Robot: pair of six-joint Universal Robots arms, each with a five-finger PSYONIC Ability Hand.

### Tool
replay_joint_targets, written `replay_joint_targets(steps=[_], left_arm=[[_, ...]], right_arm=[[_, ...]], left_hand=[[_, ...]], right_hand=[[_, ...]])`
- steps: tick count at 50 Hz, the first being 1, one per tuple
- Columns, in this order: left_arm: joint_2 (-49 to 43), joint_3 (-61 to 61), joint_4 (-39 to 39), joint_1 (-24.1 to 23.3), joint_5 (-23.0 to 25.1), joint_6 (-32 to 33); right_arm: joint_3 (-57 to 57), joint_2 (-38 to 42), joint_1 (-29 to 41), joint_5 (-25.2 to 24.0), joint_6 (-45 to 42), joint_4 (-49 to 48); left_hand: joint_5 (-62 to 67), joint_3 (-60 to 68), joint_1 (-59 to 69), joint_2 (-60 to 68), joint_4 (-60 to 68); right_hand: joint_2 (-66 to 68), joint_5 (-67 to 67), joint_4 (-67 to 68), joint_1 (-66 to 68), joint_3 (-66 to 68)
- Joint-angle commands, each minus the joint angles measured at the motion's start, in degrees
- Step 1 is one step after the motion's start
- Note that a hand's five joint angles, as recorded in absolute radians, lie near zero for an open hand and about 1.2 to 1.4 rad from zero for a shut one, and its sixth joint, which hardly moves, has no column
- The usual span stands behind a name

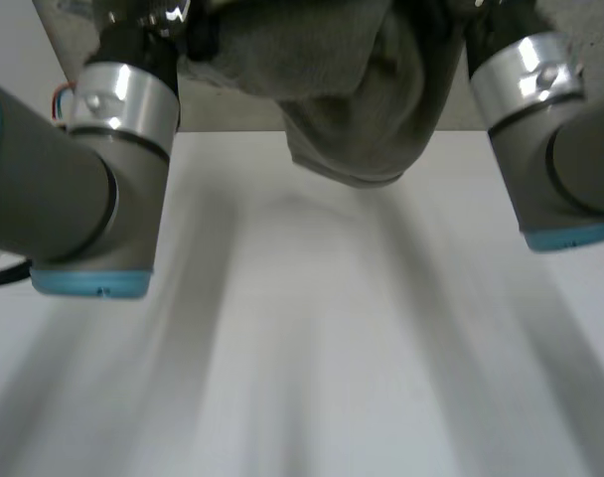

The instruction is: Fold the towel.

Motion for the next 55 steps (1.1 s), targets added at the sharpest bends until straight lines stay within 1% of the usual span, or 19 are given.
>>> replay_joint_targets(steps=[1,4,6,12,13,14,15,17,18,19,22,26,30,39,41,50,52,53,55], left_arm=[[-3.21,-13.62,1.13,1.44,0.40,-0.22],[-6.46,-18.46,1.22,4.07,0.40,-0.22],[-8.30,-20.13,1.05,5.30,0.40,-0.22],[-14.99,-22.69,-0.09,8.21,0.40,-0.22],[-15.17,-22.87,-0.62,8.82,0.40,-0.22],[-15.17,-22.87,-0.62,8.83,0.40,-0.22],[-14.91,-22.87,-1.23,9.27,0.40,-0.22],[-14.30,-22.87,-1.85,9.53,0.40,-0.31],[-13.16,-22.79,-2.46,9.53,0.40,-0.31],[-13.15,-22.78,-2.47,9.53,0.40,-0.31],[-9.64,-23.22,-3.35,9.62,0.40,-0.40],[-5.69,-26.11,-3.53,9.53,0.31,-0.31],[-3.40,-28.23,-3.35,9.71,0.31,-0.31],[-2.17,-29.55,-3.35,10.59,0.31,-0.31],[-2.25,-29.64,-3.44,10.85,0.31,-0.31],[-2.52,-29.90,-3.53,10.76,0.31,-0.22],[-2.69,-29.90,-3.53,10.76,0.31,-0.14],[-2.69,-29.90,-3.53,10.76,0.31,-0.14],[-2.69,-30.08,-3.61,10.68,0.23,-0.14]], right_arm=[[3.58,8.48,0.80,-9.92,-5.78,19.89],[4.38,10.53,0.80,-11.53,-7.73,22.91],[5.95,13.59,0.71,-13.36,-11.92,28.60],[7.19,18.00,0.71,-14.25,-16.08,33.55],[7.37,18.26,0.63,-14.25,-15.99,33.55],[7.37,17.91,0.62,-14.16,-15.38,33.29],[7.37,17.91,0.62,-14.16,-15.37,33.28],[7.19,15.73,0.19,-13.81,-13.28,33.11],[7.19,15.71,0.19,-13.81,-13.27,33.11],[7.19,14.23,-0.25,-13.72,-11.79,33.02],[7.54,11.25,-0.34,-13.46,-7.40,32.32],[7.81,8.59,-0.61,-12.40,-2.72,31.44],[7.63,7.10,-5.16,-10.04,1.23,31.35],[5.87,8.59,-7.29,-8.19,1.76,31.61],[4.04,12.09,-7.55,-7.75,1.33,31.79],[-3.25,22.02,-10.10,-11.16,-0.95,37.85],[-4.40,23.43,-10.10,-11.96,-1.92,38.20],[-4.41,23.45,-10.10,-11.96,-1.93,38.21],[-5.98,25.46,-10.19,-12.49,-3.24,38.29]], left_hand=[[11.60,25.75,14.90,10.56,10.25],[11.60,25.75,14.90,10.56,10.25],[11.60,25.75,14.90,10.56,10.25],[11.60,25.75,14.90,10.56,10.25],[11.60,25.75,14.90,10.56,10.25],[11.60,25.75,14.90,10.56,10.25],[11.60,25.75,14.90,10.56,10.25],[11.60,25.75,14.90,10.56,10.25],[11.60,25.75,14.90,10.56,10.25],[11.60,25.75,14.90,10.56,10.25],[10.28,24.43,13.58,9.24,8.93],[0.54,14.68,3.84,-0.50,-0.82],[-2.00,12.15,1.30,-3.04,-3.35],[-14.62,-0.47,-11.31,-15.66,-15.97],[-23.98,-9.84,-20.68,-25.02,-25.34],[-32.78,-18.64,-29.48,-33.83,-34.14],[-42.65,-28.51,-39.35,-43.69,-44.01],[-42.71,-28.56,-39.41,-43.75,-44.06],[-51.59,-37.44,-48.29,-52.63,-52.94]], right_hand=[[3.78,4.47,3.61,2.27,3.30],[3.78,4.47,3.61,2.27,3.30],[3.78,4.47,3.61,2.27,3.30],[-3.40,-2.70,-3.57,-4.90,-3.87],[-11.72,-11.03,-11.89,-13.23,-12.20],[-27.13,-26.43,-27.30,-28.63,-27.60],[-27.28,-26.59,-27.45,-28.79,-27.75],[-57.43,-56.73,-57.60,-58.93,-57.90],[-57.56,-56.87,-57.73,-59.07,-58.03],[-66.22,-65.53,-66.39,-67.73,-66.70],[-66.22,-65.53,-66.39,-67.73,-66.70],[-66.22,-65.53,-66.39,-67.73,-66.70],[-66.22,-65.53,-66.39,-67.73,-66.70],[-66.22,-65.53,-66.39,-67.73,-66.70],[-66.22,-65.53,-66.39,-67.73,-66.70],[-66.22,-65.53,-66.39,-67.73,-66.70],[-64.99,-64.29,-65.16,-66.49,-65.46],[-64.96,-64.27,-65.13,-66.47,-65.44],[-58.94,-58.24,-59.11,-60.44,-59.41]])
